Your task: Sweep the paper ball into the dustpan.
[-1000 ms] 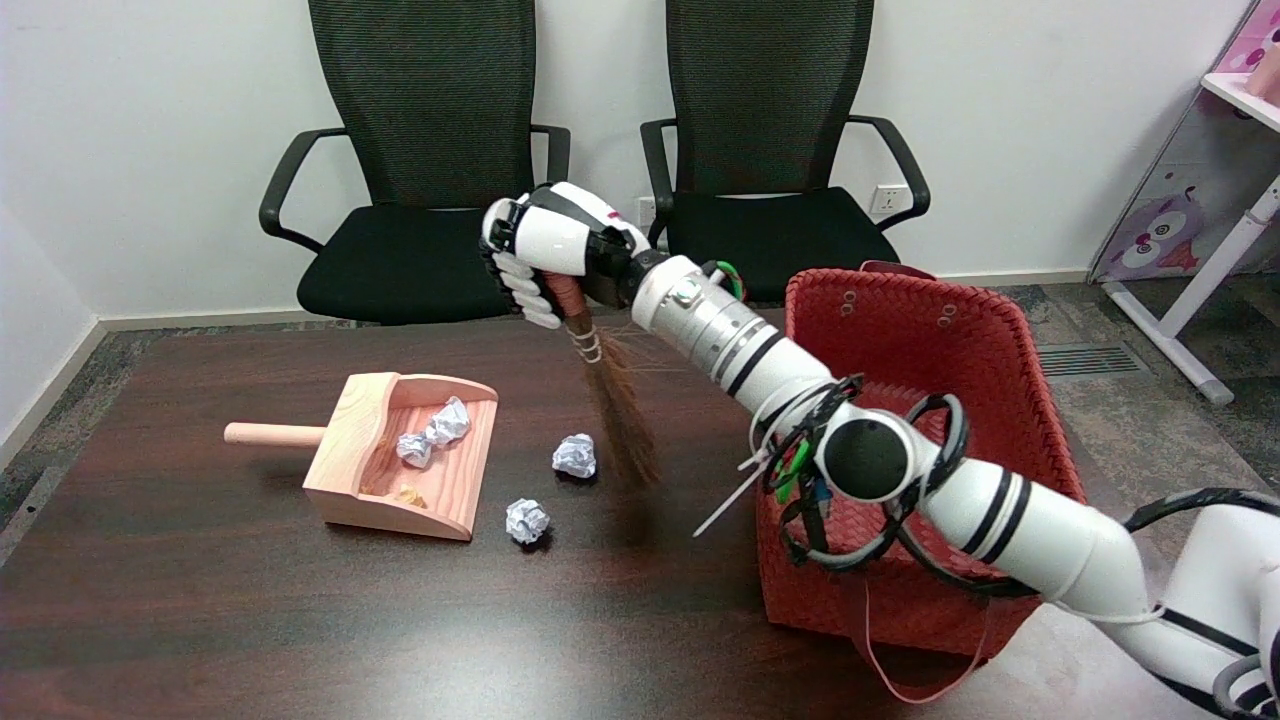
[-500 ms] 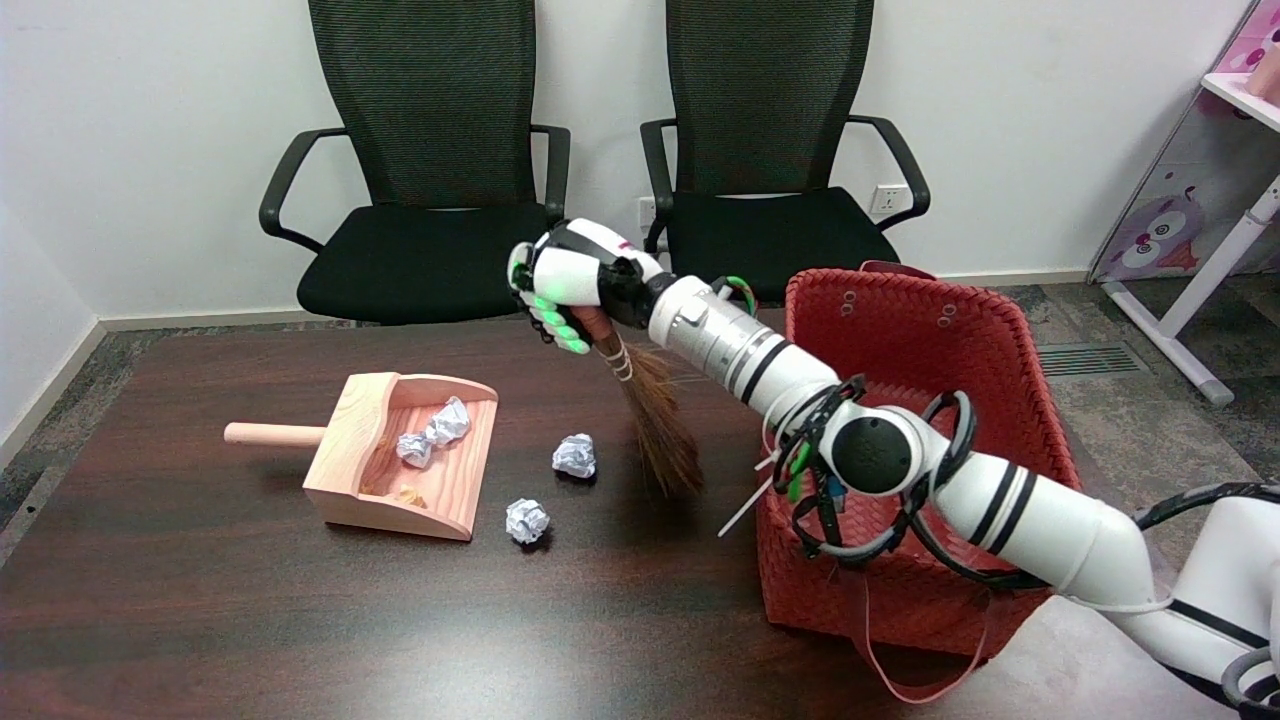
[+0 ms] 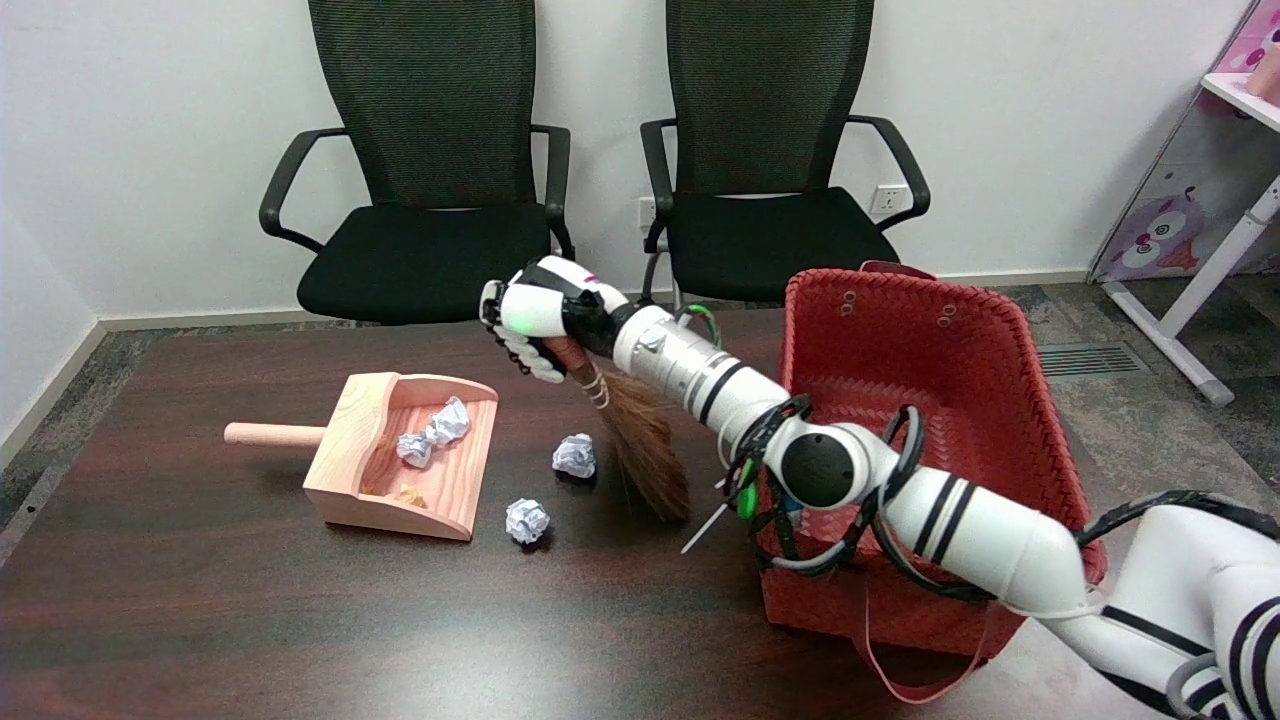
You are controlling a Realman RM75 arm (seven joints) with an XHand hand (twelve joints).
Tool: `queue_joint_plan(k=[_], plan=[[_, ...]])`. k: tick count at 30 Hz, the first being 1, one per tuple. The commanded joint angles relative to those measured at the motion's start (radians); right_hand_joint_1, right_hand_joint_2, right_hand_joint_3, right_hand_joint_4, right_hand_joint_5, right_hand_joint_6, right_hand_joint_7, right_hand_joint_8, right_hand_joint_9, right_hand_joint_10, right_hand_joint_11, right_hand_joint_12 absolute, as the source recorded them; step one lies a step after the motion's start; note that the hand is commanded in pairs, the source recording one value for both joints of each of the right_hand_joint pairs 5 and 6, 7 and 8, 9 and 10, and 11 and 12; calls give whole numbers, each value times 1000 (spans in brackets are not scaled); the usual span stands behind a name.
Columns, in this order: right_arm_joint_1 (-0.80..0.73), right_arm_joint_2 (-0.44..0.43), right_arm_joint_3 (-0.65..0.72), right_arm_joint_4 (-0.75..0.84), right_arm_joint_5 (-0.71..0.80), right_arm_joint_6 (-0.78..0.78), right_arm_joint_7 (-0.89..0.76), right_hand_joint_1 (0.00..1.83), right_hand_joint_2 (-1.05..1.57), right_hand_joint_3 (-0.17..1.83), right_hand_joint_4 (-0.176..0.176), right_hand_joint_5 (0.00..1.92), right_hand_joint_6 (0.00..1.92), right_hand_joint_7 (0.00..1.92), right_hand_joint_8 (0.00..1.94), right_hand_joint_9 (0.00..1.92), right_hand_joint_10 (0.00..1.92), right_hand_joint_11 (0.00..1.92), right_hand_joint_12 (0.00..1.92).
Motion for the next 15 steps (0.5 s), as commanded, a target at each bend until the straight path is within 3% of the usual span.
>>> queue_joint_plan(k=[1,15], plan=[[38,-166,-49,144,-36,-36,108,836,1216,1833,1,1920,1920,1920,1920,1920,1920,1920,1920],[89,-255,-98,255,-29,-188,319,784,963,1833,-9,1920,1920,1920,1920,1920,1920,1920,1920]])
